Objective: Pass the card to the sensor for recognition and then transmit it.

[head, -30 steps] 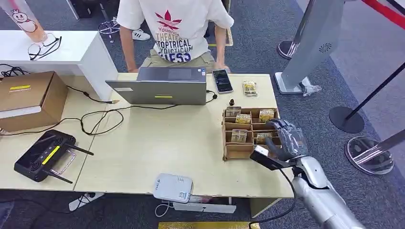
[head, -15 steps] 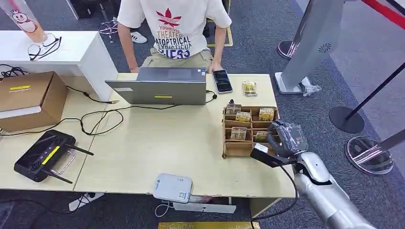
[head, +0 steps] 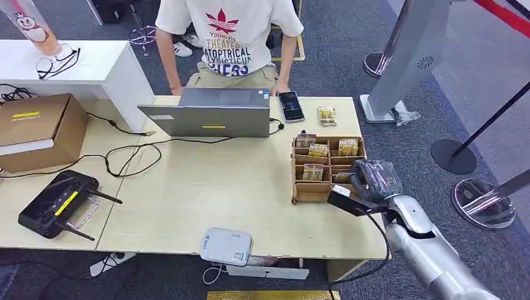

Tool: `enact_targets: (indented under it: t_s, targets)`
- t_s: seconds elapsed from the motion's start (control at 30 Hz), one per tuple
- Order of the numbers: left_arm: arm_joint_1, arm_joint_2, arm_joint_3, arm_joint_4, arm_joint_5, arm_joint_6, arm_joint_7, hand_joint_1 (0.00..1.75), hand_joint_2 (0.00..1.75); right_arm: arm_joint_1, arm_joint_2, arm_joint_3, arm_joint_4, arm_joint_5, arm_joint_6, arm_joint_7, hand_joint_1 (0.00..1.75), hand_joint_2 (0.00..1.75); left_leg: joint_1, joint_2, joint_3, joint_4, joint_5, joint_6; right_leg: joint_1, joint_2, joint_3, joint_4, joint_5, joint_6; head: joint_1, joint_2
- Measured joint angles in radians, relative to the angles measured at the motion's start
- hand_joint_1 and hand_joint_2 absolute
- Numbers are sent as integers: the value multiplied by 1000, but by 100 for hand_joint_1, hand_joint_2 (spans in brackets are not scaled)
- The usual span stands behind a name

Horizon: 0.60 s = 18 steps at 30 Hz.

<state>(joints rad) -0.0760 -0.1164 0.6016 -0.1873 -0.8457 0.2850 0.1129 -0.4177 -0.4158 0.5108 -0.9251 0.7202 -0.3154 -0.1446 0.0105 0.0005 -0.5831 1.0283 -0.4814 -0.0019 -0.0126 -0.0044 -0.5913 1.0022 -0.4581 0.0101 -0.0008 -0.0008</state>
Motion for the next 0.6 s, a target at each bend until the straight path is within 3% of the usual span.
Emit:
enact_targets:
  t_s: [0.43,0.5,0.6]
  targets:
    - [-1,0,0,0,-1,-17,-5,0,0,-36,-23,6,0,-52,116,15,138,175,0,0,0,0,0,0,0,0,0,0,0,0,0,0]
    - [-1,0,0,0,-1,-17,-7,0,0,-45,-27,6,-1,-71,148,10,152,175,0,0,0,0,1,1,0,0,1,0,0,0,0,0]
    - [-1,0,0,0,-1,-17,-8,0,0,-63,-38,6,-3,-96,207,6,154,175,0,0,0,0,0,1,0,0,1,0,0,0,0,0]
